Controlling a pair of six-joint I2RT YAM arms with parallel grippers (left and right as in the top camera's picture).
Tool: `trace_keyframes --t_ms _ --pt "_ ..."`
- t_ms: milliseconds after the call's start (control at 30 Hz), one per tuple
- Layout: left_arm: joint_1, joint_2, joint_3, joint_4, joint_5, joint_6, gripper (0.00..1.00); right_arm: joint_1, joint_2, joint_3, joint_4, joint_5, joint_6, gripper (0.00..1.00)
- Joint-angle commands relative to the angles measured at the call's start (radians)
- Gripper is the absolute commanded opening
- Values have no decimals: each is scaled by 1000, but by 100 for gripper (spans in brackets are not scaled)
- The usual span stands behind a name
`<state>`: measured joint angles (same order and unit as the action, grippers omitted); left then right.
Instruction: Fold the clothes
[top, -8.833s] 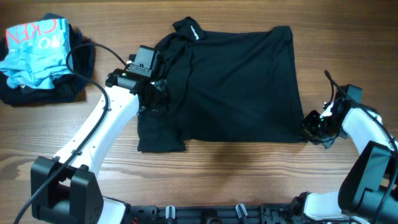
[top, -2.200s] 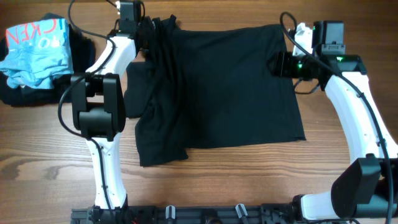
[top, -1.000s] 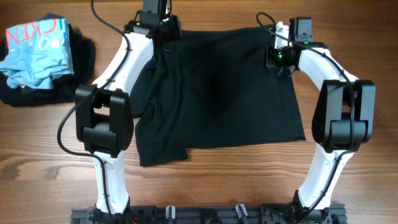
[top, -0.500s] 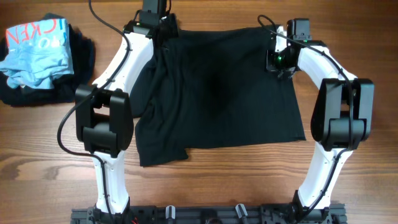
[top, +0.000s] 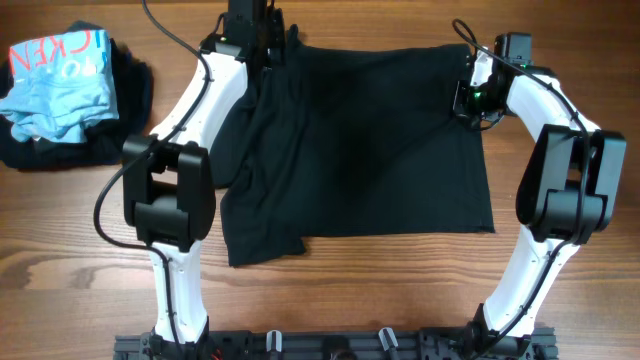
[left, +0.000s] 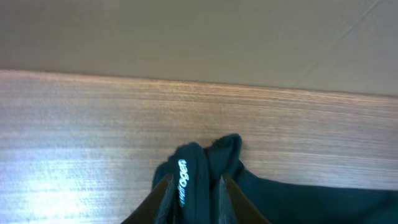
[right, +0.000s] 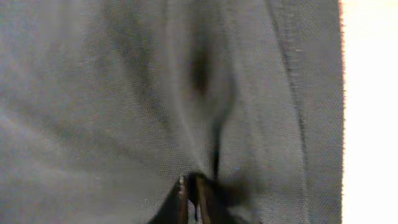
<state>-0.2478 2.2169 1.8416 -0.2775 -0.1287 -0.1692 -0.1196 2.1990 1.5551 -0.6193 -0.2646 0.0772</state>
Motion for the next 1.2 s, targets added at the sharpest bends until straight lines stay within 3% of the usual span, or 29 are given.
trace_keyframes --t_ms 0,133,267,433,700,867,1033,1167 --pt "3 69 18 53 -28 118 25 11 20 -2 -39 23 -32 25" --pt "3 117 18 153 -26 240 34 12 -21 10 -79 -4 -51 52" --pt "10 154 18 223 -26 309 50 12 -63 10 -105 -29 -51 56" --pt "27 168 19 196 -1 284 52 23 -98 10 -113 -29 -50 58" --pt "23 169 329 -229 45 129 51 74 -101 10 -106 -29 -48 63" --pt "23 170 491 -397 114 82 52 105 -101 10 -115 -29 -48 65" --pt "-4 169 634 -691 140 56 54 117 -101 10 -130 -28 -47 66" --pt "-39 169 770 -832 139 56 55 117 -101 10 -143 -28 -47 66"
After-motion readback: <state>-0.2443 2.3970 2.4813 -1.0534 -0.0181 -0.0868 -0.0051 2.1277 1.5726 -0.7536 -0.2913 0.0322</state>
